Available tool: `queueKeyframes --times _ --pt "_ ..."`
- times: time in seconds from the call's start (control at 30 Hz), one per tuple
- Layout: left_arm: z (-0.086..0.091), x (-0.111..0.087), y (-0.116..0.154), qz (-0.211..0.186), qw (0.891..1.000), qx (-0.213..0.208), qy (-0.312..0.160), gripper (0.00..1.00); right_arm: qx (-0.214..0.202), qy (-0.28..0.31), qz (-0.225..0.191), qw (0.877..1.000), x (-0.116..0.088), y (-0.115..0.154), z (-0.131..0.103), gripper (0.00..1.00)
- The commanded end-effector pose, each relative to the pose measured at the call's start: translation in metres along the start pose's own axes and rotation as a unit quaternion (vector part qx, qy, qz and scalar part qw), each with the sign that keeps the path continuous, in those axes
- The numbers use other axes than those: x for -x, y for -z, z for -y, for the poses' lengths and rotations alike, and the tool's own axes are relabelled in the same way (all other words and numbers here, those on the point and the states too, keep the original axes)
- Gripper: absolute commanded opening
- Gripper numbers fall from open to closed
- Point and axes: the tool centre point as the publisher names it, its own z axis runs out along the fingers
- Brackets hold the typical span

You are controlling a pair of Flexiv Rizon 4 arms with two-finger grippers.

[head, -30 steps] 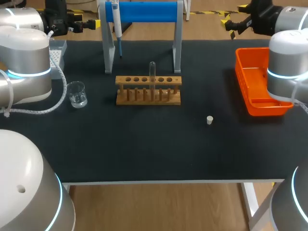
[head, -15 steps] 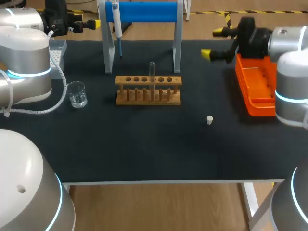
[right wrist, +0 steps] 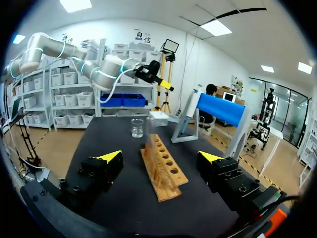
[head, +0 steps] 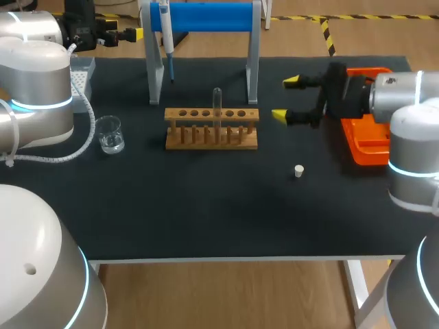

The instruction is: Invert the test tube, pick up the pipette, mount the tip to pipette, aspirate from beaker and dispense into the tube, eject the tip, return the pipette, and cap with the stopper.

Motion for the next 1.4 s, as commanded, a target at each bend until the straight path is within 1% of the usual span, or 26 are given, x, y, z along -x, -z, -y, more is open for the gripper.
queueKeyframes --times 0.03,0.57,0.63,0.73,0.83,0.93,1.0,1.1,1.2,1.23,1.33,1.4 --pt "-0.001 0.000 0.000 0.001 1.000 -0.002 -0.001 1.00 -0.003 0.029 -0.013 0.999 -0.012 -0.002 0.003 1.00" --pt "-0.001 0.000 0.000 0.001 1.000 -0.002 -0.001 1.00 -0.003 0.029 -0.013 0.999 -0.012 -0.002 0.003 1.00" --pt "-0.003 -0.014 0.010 0.001 1.000 -0.013 -0.024 1.00 -0.003 0.029 -0.013 0.999 -0.012 -0.002 0.003 1.00" --pt "-0.019 -0.041 0.027 0.008 0.998 -0.016 -0.058 1.00 -0.003 0.029 -0.013 0.999 -0.012 -0.002 0.003 1.00" --pt "-0.041 -0.069 0.043 0.000 0.997 -0.027 -0.077 1.00 -0.003 0.029 -0.013 0.999 -0.012 -0.002 0.003 1.00" --pt "-0.068 -0.096 0.057 -0.007 0.994 -0.032 -0.101 1.00 -0.003 0.029 -0.013 0.999 -0.012 -0.002 0.003 1.00" --pt "-0.084 -0.115 0.064 -0.019 0.994 -0.046 -0.098 1.00 -0.003 0.029 -0.013 0.999 -0.012 -0.002 0.003 1.00" --pt "-0.105 -0.132 0.070 -0.018 0.993 -0.045 -0.104 1.00 -0.003 0.029 -0.013 0.999 -0.012 -0.002 0.003 1.00" --pt "-0.118 -0.147 0.074 -0.025 0.993 -0.053 -0.106 1.00 -0.003 0.029 -0.013 0.999 -0.012 -0.002 0.003 1.00" --pt "-0.120 -0.152 0.075 -0.027 0.991 -0.057 -0.117 1.00 -0.003 0.029 -0.013 0.999 -0.012 -0.002 0.003 1.00" --pt "-0.123 -0.164 0.076 -0.041 0.988 -0.071 -0.135 1.00 -0.003 0.029 -0.013 0.999 -0.012 -0.002 0.003 1.00" --pt "-0.125 -0.170 0.076 -0.052 0.985 -0.068 -0.148 1.00 -0.003 0.029 -0.013 0.999 -0.012 -0.002 0.003 1.00"
